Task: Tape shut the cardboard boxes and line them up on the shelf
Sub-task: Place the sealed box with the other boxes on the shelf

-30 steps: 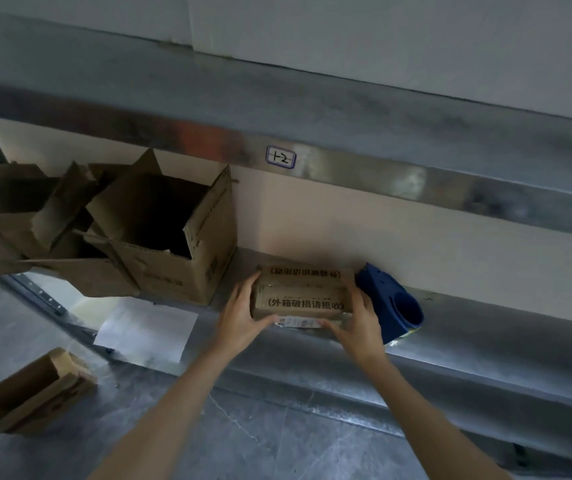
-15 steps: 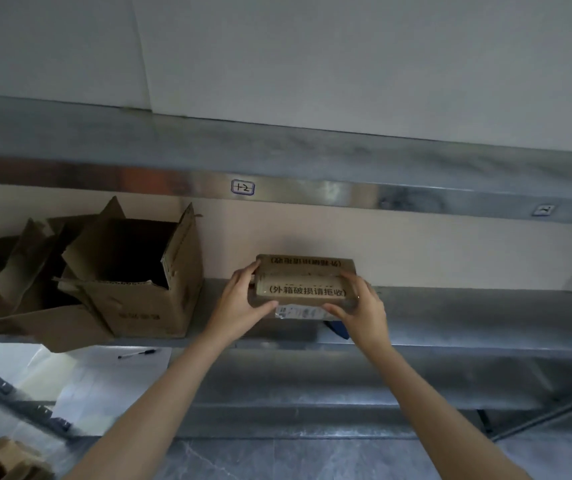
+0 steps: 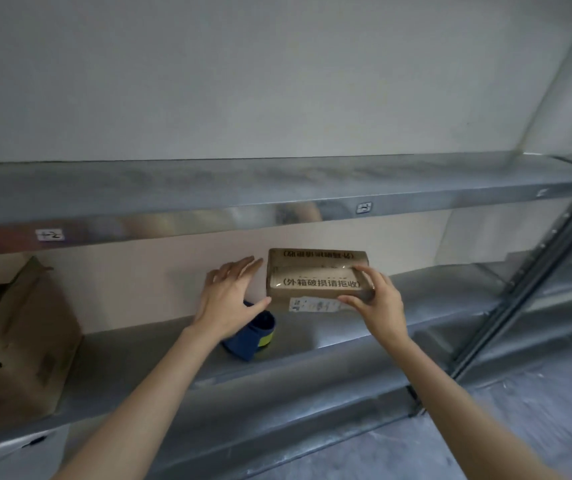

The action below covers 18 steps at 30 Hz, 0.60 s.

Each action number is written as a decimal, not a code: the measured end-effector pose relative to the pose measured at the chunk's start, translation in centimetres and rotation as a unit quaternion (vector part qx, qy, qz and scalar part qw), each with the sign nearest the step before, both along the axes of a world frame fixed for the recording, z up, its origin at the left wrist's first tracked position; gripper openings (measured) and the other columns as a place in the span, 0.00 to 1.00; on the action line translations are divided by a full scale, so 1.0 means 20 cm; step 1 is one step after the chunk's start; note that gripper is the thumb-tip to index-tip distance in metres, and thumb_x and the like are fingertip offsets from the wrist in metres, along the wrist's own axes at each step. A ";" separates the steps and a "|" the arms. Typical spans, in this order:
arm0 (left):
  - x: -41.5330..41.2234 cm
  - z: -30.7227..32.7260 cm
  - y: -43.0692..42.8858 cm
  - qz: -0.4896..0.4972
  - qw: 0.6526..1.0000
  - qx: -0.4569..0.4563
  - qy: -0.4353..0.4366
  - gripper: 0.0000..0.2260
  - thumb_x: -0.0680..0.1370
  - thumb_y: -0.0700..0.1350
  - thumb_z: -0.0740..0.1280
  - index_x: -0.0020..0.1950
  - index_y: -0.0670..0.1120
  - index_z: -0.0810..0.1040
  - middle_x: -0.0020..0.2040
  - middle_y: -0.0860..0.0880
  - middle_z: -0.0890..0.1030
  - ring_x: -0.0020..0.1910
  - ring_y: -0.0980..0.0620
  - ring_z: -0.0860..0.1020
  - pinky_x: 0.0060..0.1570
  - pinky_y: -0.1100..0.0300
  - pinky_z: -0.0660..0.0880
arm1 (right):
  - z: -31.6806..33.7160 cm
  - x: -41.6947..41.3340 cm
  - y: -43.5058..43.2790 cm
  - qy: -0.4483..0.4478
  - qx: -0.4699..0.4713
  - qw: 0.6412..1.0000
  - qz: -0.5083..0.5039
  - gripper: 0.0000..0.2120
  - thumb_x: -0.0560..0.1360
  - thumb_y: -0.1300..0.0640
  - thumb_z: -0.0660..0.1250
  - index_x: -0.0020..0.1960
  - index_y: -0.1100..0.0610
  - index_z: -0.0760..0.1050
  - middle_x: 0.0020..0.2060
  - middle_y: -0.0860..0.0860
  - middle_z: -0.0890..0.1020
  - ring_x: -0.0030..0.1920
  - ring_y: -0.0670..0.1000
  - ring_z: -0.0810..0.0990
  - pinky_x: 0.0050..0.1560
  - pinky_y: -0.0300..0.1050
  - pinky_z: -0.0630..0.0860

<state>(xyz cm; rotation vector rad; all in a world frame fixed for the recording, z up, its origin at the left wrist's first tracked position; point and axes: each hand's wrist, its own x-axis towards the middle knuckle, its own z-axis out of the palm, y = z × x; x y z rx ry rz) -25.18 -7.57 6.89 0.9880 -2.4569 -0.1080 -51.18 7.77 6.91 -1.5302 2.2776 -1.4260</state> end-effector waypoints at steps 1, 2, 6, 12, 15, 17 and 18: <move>-0.09 0.00 0.03 -0.002 1.000 -0.006 -0.004 0.34 0.75 0.63 0.65 0.78 0.53 0.62 0.77 0.51 0.66 0.71 0.45 0.67 0.68 0.47 0.64 | 0.01 -0.09 0.04 0.005 0.002 1.000 -0.008 0.29 0.64 0.48 0.79 0.63 0.48 0.75 0.58 0.47 0.78 0.57 0.48 0.77 0.56 0.46 0.75; -0.18 0.00 0.05 -0.003 1.000 -0.010 -0.007 0.34 0.76 0.63 0.65 0.78 0.53 0.63 0.77 0.50 0.66 0.71 0.45 0.67 0.68 0.46 0.64 | 0.02 -0.17 0.09 0.010 0.005 1.000 -0.014 0.29 0.64 0.48 0.79 0.63 0.48 0.75 0.59 0.47 0.78 0.57 0.48 0.77 0.56 0.46 0.75; -0.54 -0.01 0.17 0.001 1.000 -0.010 -0.018 0.33 0.76 0.64 0.62 0.77 0.50 0.65 0.76 0.48 0.67 0.70 0.43 0.69 0.66 0.46 0.66 | 0.06 -0.51 0.27 0.014 0.017 0.999 -0.033 0.30 0.65 0.46 0.78 0.64 0.47 0.74 0.59 0.44 0.77 0.57 0.44 0.74 0.56 0.44 0.74; -1.02 -0.05 0.33 0.008 1.000 0.018 -0.014 0.33 0.76 0.65 0.60 0.78 0.52 0.63 0.78 0.51 0.64 0.72 0.46 0.65 0.67 0.49 0.62 | 0.07 -0.98 0.47 0.022 0.035 0.998 -0.050 0.31 0.65 0.46 0.78 0.65 0.48 0.74 0.61 0.47 0.77 0.60 0.47 0.74 0.60 0.48 0.73; -1.22 -0.06 0.38 0.006 0.999 0.023 -0.036 0.33 0.77 0.65 0.62 0.79 0.53 0.61 0.79 0.52 0.62 0.74 0.47 0.63 0.69 0.50 0.60 | 0.04 -1.16 0.53 0.012 0.044 0.997 -0.058 0.31 0.65 0.47 0.78 0.65 0.48 0.73 0.62 0.48 0.77 0.62 0.48 0.74 0.62 0.50 0.73; -1.34 -0.06 0.39 0.003 0.999 0.023 -0.047 0.33 0.77 0.65 0.61 0.79 0.53 0.61 0.79 0.52 0.62 0.74 0.47 0.64 0.69 0.50 0.60 | 0.02 -1.29 0.55 0.008 0.047 0.997 -0.062 0.31 0.65 0.47 0.79 0.65 0.49 0.73 0.62 0.48 0.77 0.62 0.48 0.74 0.62 0.48 0.72; -1.39 -0.06 0.39 0.002 0.999 0.023 -0.049 0.33 0.77 0.65 0.61 0.78 0.53 0.61 0.79 0.52 0.62 0.74 0.47 0.64 0.69 0.49 0.60 | 0.01 -1.35 0.55 0.006 0.050 0.997 -0.064 0.31 0.65 0.48 0.79 0.65 0.49 0.74 0.62 0.48 0.77 0.61 0.48 0.74 0.61 0.47 0.72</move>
